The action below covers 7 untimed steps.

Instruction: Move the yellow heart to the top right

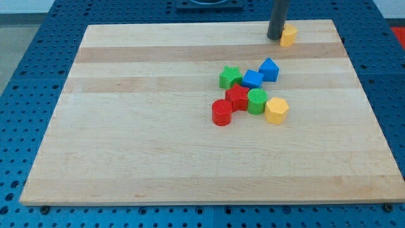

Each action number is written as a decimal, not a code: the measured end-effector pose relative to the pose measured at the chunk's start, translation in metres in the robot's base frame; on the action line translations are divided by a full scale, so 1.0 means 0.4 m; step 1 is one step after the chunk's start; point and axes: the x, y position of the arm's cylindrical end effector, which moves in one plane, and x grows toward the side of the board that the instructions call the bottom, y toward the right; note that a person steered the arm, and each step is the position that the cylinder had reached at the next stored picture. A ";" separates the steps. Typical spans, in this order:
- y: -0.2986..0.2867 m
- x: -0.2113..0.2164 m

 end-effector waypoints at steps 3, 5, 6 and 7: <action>0.065 0.000; 0.072 0.001; 0.078 0.001; 0.094 0.001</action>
